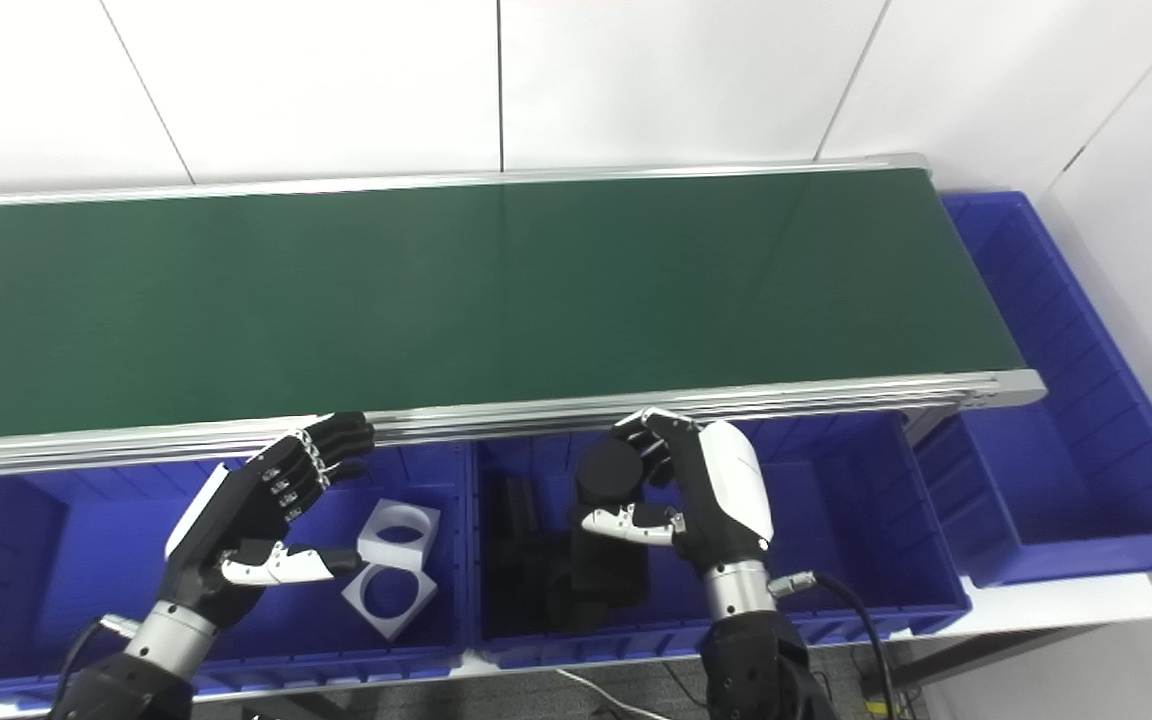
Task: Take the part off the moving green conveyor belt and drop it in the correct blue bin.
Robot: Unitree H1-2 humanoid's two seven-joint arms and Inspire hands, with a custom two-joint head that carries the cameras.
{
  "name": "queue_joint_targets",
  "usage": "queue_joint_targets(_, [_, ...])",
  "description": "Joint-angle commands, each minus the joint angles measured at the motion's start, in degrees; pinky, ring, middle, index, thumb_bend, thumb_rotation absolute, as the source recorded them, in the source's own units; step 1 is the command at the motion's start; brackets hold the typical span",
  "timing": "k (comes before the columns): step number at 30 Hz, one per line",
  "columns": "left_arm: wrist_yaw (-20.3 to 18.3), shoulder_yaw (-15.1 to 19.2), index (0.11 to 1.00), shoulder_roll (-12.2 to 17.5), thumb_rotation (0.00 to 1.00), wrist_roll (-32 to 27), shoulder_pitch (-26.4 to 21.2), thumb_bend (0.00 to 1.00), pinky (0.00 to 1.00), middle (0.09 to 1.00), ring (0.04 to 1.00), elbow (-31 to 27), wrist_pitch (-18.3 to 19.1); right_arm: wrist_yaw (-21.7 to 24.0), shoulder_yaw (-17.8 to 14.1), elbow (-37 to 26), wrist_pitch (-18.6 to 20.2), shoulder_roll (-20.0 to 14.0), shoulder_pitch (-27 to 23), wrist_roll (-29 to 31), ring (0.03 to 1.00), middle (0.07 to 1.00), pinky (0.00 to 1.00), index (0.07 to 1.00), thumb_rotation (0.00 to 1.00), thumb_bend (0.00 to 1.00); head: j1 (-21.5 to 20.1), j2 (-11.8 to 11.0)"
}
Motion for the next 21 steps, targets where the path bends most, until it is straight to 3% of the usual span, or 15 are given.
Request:
queue_joint_targets(1, [-0.12,0.17,0.789,0.49,0.19,-0.08,-0.27,1.0,0.8,0.811,0.825,-2.23,-0.67,-2.21,0.11,0.08,-3.87,-0.49,-0.95,-0.78,0.407,0.49,0.38,0.508,0.0,0.5,0.04,0.08])
queue_joint_targets(21, [-0.5,0.44,0.787,1.36,0.18,-1.1,0.09,1.0,0.8,0.808,0.826,-3.1,-0.12,-6.77,2.33,3.35,-2.42,-3.28,-2.16,-9.96,0.381,0.469,0.34,0.532,0.0,0.49,-0.44,0.42])
